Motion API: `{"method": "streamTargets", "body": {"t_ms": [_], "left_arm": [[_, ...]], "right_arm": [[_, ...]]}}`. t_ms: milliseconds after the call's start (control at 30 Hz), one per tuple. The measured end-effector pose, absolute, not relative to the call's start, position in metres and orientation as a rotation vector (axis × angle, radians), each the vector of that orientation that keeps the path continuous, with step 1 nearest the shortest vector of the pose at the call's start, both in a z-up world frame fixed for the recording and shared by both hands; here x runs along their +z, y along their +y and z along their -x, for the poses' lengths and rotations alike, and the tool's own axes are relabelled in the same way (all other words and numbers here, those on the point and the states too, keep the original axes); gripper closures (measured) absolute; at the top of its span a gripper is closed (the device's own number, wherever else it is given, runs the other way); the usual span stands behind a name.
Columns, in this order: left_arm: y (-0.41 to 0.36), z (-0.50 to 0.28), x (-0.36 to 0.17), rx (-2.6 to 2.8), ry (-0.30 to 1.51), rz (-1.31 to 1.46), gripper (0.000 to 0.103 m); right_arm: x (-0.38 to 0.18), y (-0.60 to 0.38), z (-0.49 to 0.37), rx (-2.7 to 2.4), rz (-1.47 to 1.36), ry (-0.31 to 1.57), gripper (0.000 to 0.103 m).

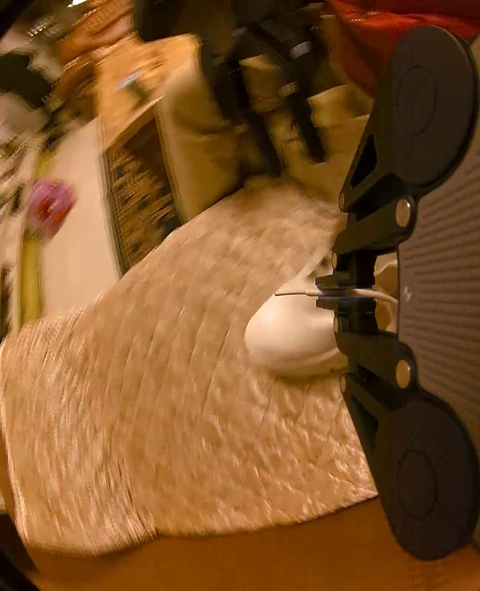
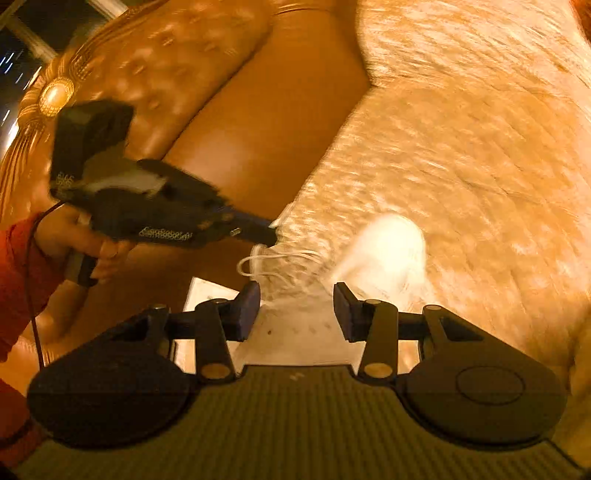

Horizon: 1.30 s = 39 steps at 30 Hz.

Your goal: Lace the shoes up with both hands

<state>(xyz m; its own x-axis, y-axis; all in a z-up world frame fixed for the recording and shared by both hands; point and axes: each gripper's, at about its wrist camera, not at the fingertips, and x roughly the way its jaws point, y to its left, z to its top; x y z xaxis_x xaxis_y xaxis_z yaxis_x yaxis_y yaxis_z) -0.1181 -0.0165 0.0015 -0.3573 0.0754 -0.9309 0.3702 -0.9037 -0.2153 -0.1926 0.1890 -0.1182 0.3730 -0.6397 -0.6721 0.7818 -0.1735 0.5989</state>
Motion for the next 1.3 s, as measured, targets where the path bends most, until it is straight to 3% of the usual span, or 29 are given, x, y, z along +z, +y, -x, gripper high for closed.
{"method": "streamTargets", "body": {"t_ms": [533, 1300], "left_arm": [[0.062, 0.187, -0.032, -2.21, 0.018, -2.484, 0.1], [0.086, 0.213, -0.047, -2.119, -0.4, -2.762, 0.1]], "right_arm": [[-0.148, 0.219, 0.204, -1.28, -1.259, 0.153, 0.053], [-0.176, 0.23, 0.224, -1.163, -1.328, -0.003, 0.052]]}}
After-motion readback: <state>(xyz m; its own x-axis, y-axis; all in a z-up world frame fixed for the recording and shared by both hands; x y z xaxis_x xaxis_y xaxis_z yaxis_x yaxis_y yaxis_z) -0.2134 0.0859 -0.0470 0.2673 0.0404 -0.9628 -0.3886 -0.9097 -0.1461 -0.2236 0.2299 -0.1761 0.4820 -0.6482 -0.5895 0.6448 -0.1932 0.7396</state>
